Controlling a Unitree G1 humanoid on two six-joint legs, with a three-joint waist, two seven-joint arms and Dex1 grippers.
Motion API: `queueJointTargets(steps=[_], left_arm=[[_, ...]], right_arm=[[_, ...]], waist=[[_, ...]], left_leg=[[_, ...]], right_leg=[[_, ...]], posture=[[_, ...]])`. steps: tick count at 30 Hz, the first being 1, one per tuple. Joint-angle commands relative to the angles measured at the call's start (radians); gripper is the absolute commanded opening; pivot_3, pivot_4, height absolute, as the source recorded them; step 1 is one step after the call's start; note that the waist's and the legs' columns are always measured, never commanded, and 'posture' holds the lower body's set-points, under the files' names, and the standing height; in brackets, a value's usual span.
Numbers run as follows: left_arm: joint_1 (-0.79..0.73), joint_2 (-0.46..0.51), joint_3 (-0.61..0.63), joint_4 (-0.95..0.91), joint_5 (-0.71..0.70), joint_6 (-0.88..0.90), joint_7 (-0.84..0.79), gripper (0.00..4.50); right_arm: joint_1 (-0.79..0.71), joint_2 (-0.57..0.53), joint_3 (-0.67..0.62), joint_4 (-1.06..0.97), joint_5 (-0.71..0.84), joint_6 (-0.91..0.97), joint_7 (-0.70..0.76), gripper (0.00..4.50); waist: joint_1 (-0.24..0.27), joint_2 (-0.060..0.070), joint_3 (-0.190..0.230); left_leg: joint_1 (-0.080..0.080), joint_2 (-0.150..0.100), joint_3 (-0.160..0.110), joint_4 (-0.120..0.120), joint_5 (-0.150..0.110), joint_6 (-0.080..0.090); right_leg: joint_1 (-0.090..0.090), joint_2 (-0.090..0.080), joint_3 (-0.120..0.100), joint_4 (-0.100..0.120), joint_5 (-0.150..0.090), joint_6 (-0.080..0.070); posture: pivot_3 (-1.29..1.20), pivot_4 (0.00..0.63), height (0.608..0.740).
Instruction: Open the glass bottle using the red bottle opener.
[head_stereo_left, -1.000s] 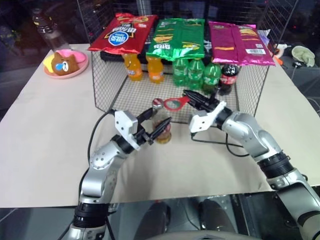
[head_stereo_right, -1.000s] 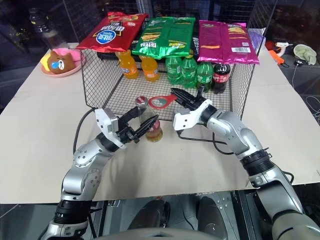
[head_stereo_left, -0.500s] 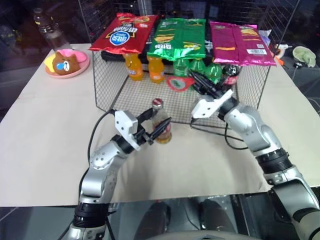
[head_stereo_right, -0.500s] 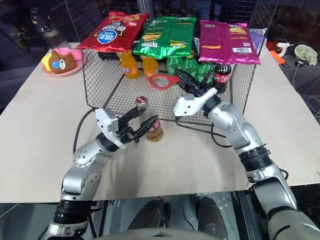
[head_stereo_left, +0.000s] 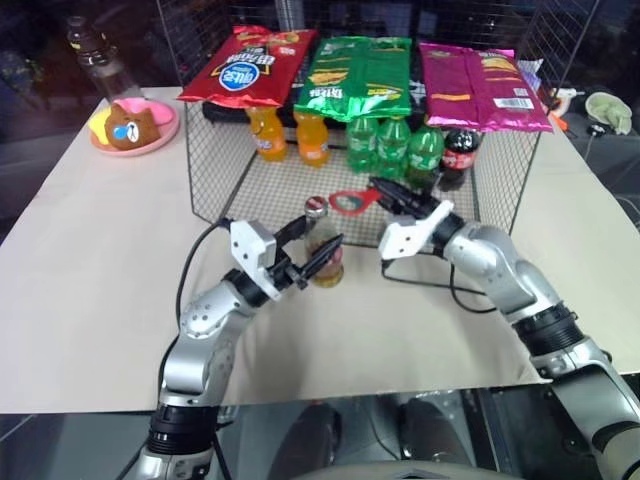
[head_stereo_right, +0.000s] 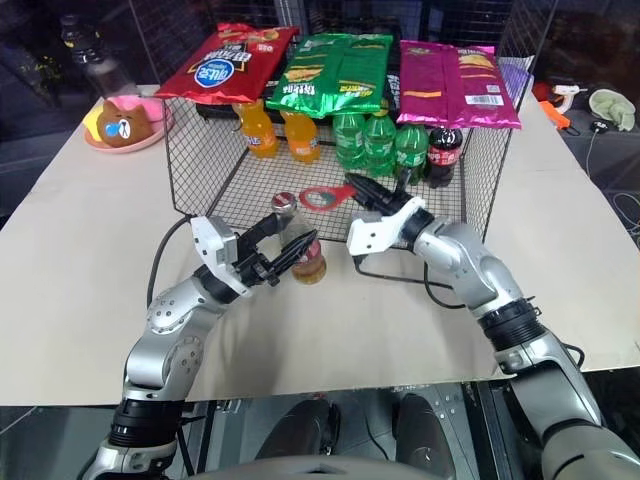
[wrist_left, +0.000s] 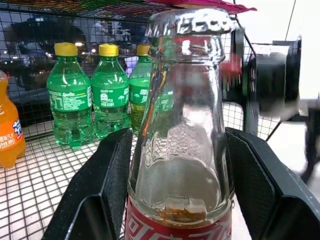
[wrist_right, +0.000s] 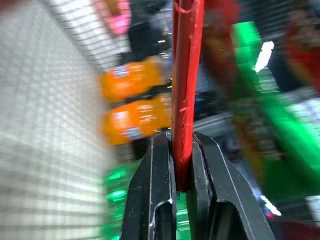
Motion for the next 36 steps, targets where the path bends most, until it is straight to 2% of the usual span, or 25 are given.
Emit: queueJointTargets(steps=[1,10,19,36], left_arm=[[-0.008,0.001,-0.001,-0.006,-0.006,-0.005,-0.003,2.88],[-0.009,0.001,-0.001,-0.005,-0.006,-0.004,-0.006,2.88],[-0.008,0.0,-0.002,-0.005,-0.005,-0.002,-0.008,2.88],[-0.016,-0.002,0.0,-0.002,-0.004,-0.005,-0.008,2.88]], right_arm=[[-0.023,-0.003,-0.012,-0.051,0.01,-0.013,0.005,0.0],[-0.053,0.005,-0.022,-0.083,0.007,-0.008,0.003,0.0],[-0.091,0.066,-0.11,-0.117,0.068,0.03,-0.075,0.0],[-0.081,0.059,-0.112,-0.104,0.068,0.031,-0.085,0.0]], waist=[[0.0,0.0,0.0],[0.001,0.0,0.0],[0.0,0.0,0.0],[0.0,0.0,0.0]], left_leg=[[0.0,0.0,0.0,0.0,0.0,0.0],[0.0,0.0,0.0,0.0,0.0,0.0],[0.0,0.0,0.0,0.0,0.0,0.0],[0.0,0.0,0.0,0.0,0.0,0.0]], right_leg=[[0.0,0.0,0.0,0.0,0.0,0.0],[0.0,0.0,0.0,0.0,0.0,0.0],[0.0,0.0,0.0,0.0,0.0,0.0],[0.0,0.0,0.0,0.0,0.0,0.0]], posture=[[0.0,0.15,0.74],[0.0,0.15,0.74],[0.0,0.15,0.74],[0.0,0.15,0.74]])
